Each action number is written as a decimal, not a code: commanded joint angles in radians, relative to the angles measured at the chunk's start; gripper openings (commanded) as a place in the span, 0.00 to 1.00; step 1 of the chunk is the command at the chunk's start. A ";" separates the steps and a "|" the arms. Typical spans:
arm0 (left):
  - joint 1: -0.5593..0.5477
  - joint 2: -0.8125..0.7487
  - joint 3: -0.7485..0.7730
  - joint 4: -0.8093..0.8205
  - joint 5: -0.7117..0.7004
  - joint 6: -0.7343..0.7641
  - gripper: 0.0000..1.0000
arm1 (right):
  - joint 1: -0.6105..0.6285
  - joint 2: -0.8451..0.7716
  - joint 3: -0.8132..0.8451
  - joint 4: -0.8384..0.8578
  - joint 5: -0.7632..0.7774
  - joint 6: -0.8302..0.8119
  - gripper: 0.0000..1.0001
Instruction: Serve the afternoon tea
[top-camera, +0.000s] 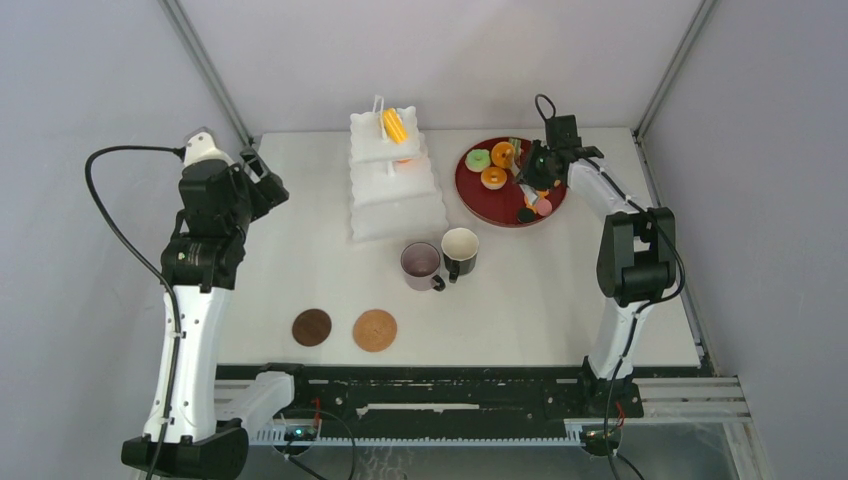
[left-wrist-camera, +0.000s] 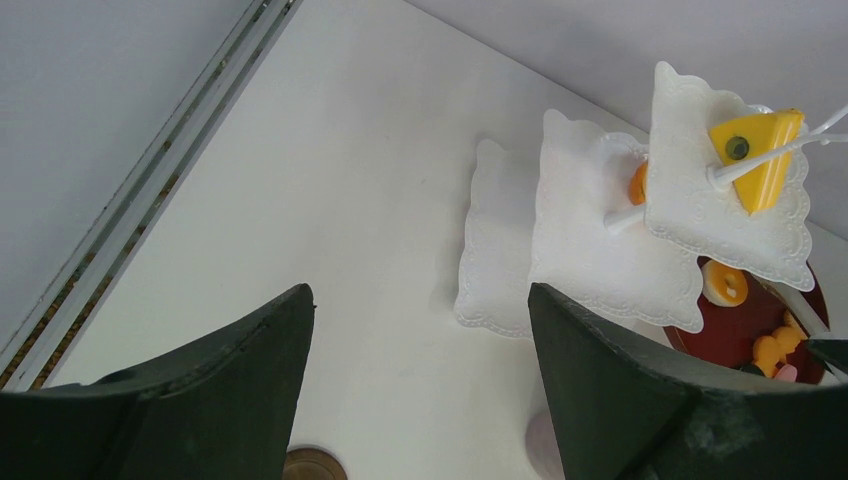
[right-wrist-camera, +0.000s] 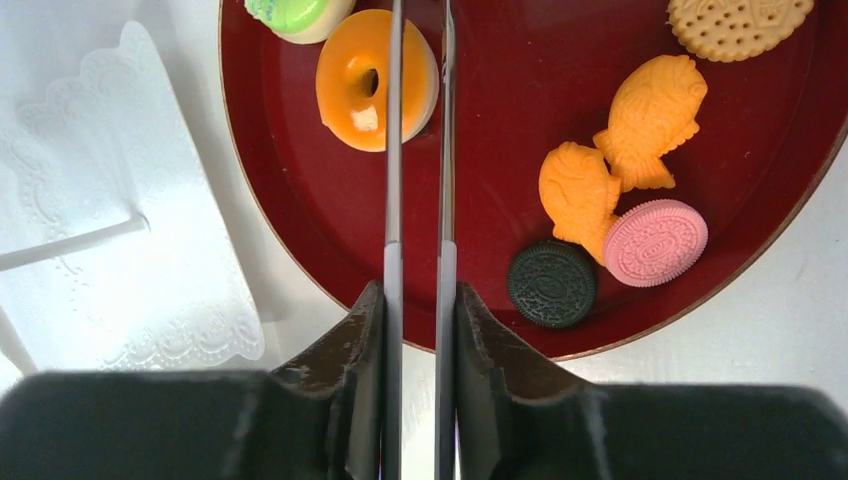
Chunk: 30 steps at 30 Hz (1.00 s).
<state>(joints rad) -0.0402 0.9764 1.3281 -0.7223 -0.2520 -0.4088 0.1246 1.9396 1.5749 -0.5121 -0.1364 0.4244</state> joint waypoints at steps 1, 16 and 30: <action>0.007 -0.006 -0.018 0.029 -0.009 0.022 0.83 | -0.005 -0.038 -0.002 0.078 -0.007 0.023 0.21; 0.007 -0.019 -0.033 0.030 -0.015 0.026 0.83 | 0.012 -0.320 -0.194 0.099 -0.003 0.012 0.00; 0.007 -0.029 -0.037 0.027 -0.025 0.039 0.83 | 0.115 -0.563 -0.232 -0.062 -0.056 -0.044 0.00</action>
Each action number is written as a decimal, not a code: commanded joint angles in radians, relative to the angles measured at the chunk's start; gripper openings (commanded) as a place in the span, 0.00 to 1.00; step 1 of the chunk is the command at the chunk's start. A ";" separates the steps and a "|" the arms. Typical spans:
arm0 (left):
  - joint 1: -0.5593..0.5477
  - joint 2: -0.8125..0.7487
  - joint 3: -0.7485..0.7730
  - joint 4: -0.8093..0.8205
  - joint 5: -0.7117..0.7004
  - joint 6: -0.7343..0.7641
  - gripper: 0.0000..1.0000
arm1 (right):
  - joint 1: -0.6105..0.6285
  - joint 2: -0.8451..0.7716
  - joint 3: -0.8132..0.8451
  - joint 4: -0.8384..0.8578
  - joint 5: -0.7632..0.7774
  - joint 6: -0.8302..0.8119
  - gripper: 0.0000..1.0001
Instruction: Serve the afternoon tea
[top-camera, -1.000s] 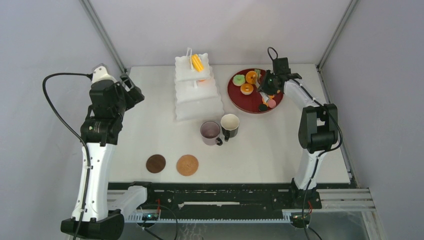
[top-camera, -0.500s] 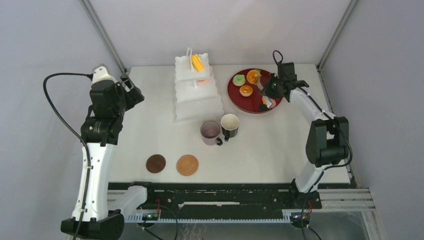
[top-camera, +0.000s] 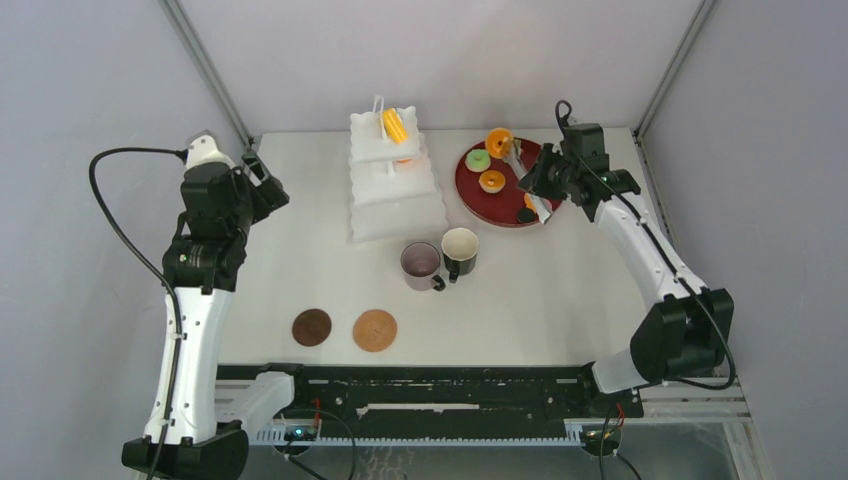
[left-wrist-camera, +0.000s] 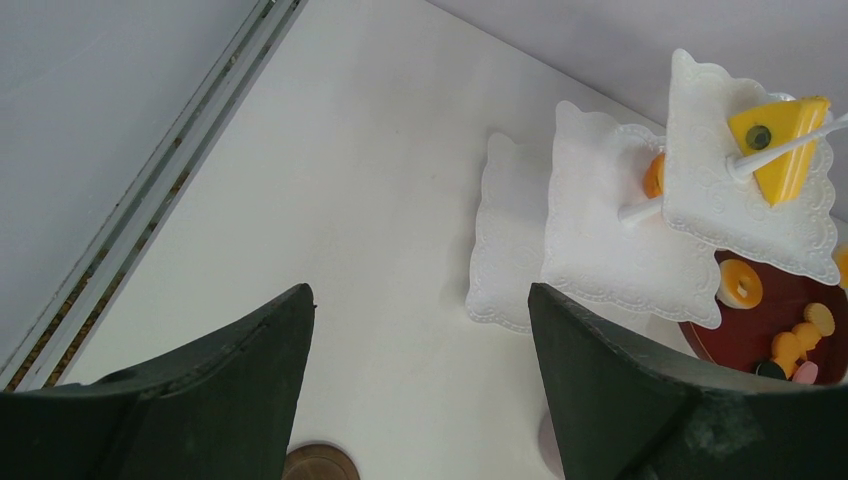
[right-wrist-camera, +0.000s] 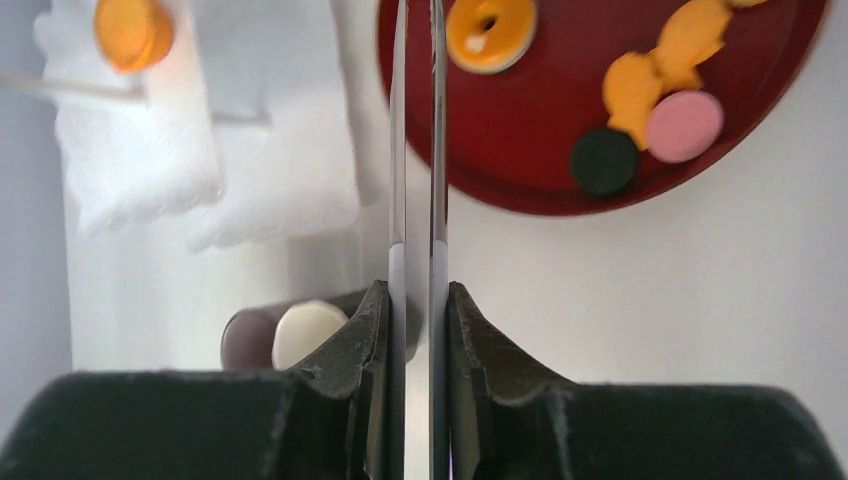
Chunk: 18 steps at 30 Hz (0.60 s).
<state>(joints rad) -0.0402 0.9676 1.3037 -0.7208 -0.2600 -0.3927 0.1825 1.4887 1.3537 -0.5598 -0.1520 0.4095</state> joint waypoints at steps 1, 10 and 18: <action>0.007 -0.017 -0.011 0.027 -0.017 0.024 0.83 | 0.076 -0.130 -0.018 -0.024 -0.045 -0.027 0.00; 0.007 -0.031 -0.008 0.022 -0.016 0.032 0.83 | 0.282 -0.185 -0.028 -0.067 -0.083 0.026 0.00; 0.007 -0.056 -0.015 0.017 -0.005 0.042 0.83 | 0.389 -0.151 -0.028 -0.018 -0.116 0.059 0.00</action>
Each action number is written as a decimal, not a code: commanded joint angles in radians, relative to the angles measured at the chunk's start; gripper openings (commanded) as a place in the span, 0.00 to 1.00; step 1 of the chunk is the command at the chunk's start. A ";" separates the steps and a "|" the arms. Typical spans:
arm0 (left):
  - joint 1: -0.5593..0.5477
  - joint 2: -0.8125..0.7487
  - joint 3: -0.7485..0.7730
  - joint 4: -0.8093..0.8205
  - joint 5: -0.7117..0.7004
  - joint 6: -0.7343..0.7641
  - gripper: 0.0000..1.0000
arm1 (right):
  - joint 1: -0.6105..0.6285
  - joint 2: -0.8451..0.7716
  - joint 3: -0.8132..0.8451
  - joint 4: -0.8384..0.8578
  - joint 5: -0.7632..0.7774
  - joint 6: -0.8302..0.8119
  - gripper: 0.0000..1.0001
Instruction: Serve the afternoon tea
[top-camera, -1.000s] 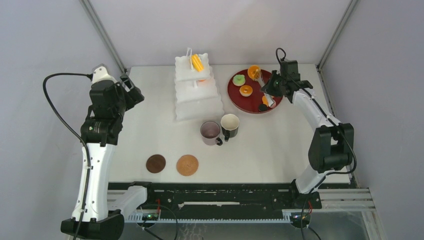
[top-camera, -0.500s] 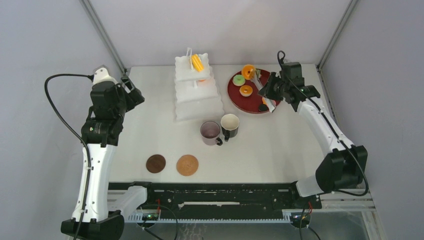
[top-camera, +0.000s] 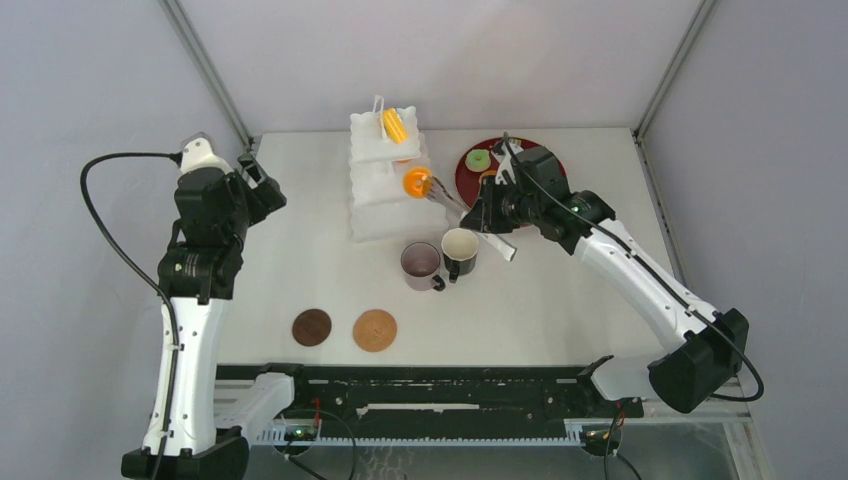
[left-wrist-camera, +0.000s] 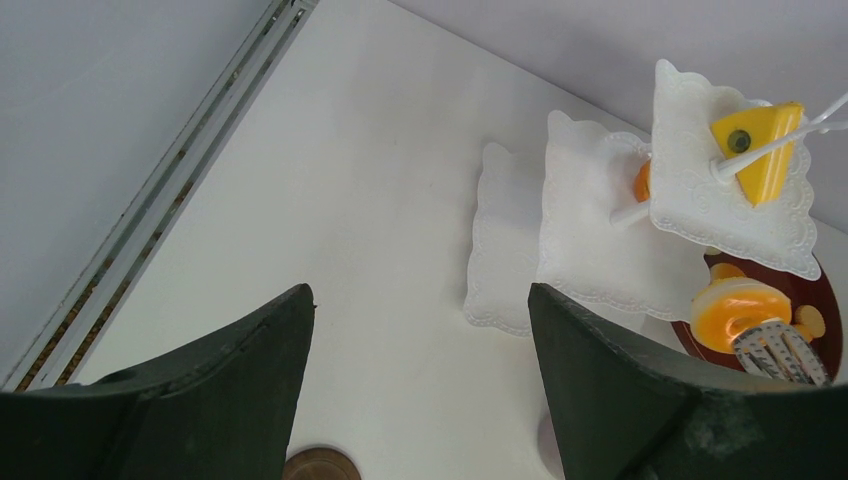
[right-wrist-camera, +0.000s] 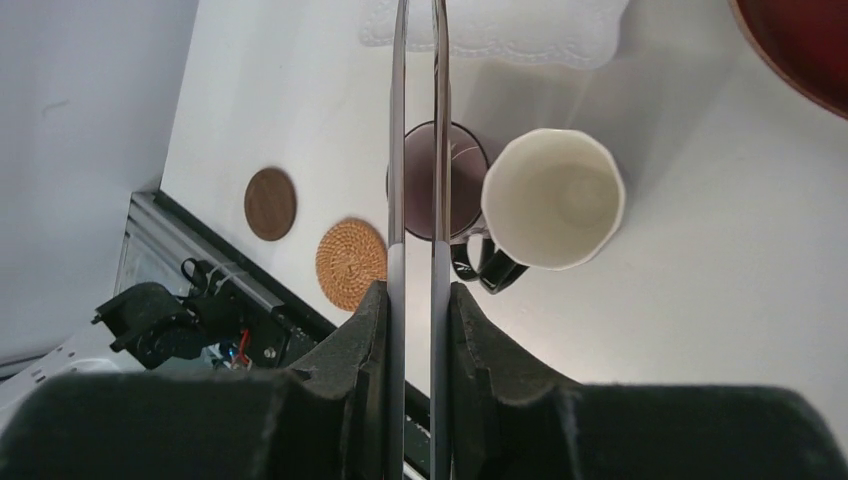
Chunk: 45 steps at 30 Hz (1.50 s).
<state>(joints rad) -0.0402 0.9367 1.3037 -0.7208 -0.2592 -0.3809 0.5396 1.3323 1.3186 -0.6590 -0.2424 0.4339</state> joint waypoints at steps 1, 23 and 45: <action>0.007 -0.027 -0.015 0.015 -0.003 0.030 0.83 | 0.040 0.013 0.007 0.098 -0.032 0.040 0.00; 0.005 -0.038 -0.015 0.003 0.000 0.049 0.83 | 0.126 0.306 0.227 0.215 -0.074 0.082 0.00; 0.005 -0.030 -0.023 0.010 0.006 0.046 0.83 | 0.125 0.440 0.294 0.309 -0.014 0.185 0.44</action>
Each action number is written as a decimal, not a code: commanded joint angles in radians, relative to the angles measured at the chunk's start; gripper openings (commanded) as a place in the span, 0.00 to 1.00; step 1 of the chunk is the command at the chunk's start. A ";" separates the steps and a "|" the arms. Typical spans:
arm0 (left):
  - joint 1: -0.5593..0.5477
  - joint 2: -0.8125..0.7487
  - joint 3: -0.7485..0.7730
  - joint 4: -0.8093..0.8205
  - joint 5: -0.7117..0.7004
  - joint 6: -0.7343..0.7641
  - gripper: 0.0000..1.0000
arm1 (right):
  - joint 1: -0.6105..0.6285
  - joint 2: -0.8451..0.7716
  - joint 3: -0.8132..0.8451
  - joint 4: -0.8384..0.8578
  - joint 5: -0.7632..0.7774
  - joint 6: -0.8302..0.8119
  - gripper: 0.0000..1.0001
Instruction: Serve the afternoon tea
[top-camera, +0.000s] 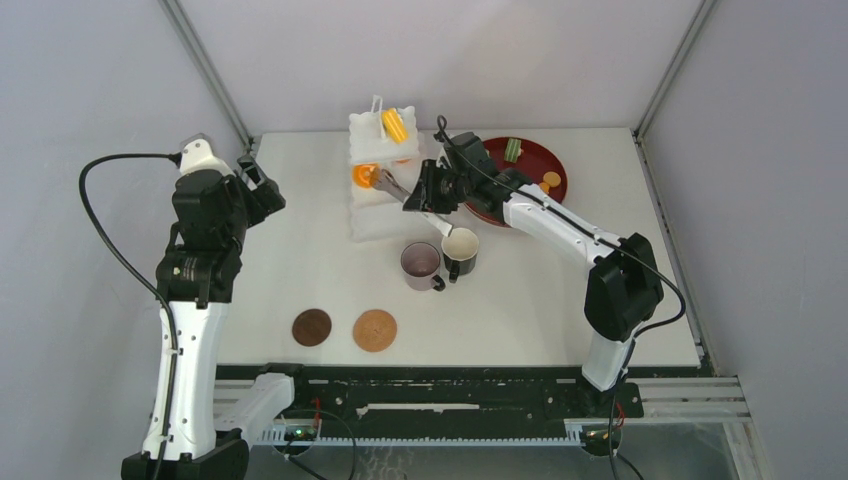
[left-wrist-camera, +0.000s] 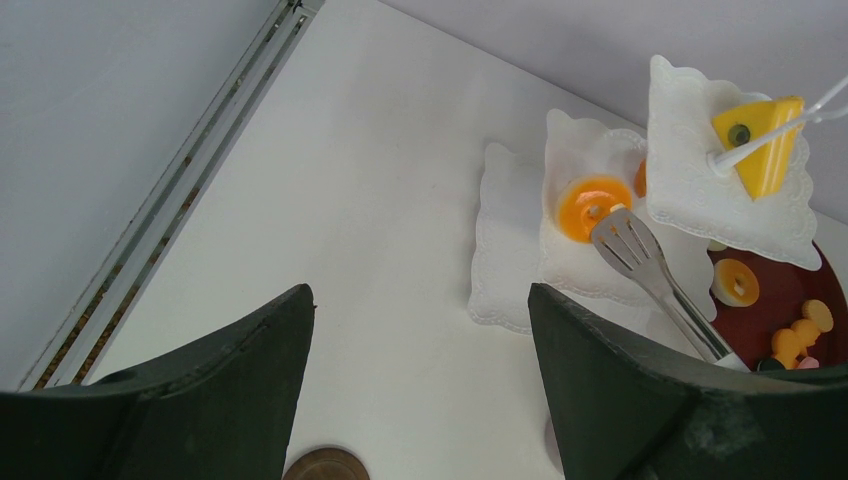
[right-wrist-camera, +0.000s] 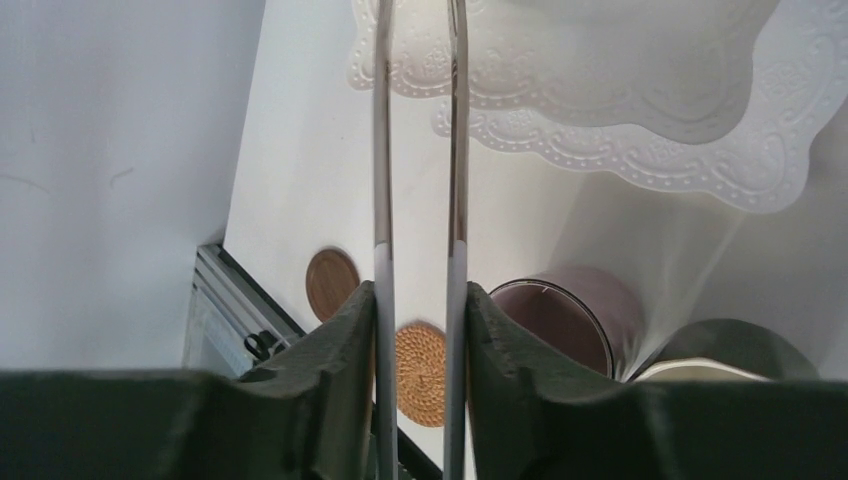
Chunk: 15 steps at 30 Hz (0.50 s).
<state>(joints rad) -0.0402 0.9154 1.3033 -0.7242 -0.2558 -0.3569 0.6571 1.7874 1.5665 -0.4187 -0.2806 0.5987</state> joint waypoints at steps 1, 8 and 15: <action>0.006 -0.008 -0.022 0.015 0.005 0.021 0.83 | 0.007 -0.019 0.046 0.067 0.028 0.021 0.46; 0.002 -0.002 -0.025 0.020 0.015 0.019 0.83 | 0.006 -0.057 0.021 0.065 0.050 0.016 0.50; -0.002 0.003 -0.019 0.022 0.014 0.020 0.83 | 0.006 -0.162 -0.057 0.050 0.071 0.000 0.50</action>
<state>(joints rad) -0.0406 0.9165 1.3033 -0.7238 -0.2546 -0.3569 0.6571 1.7538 1.5398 -0.4160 -0.2306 0.6075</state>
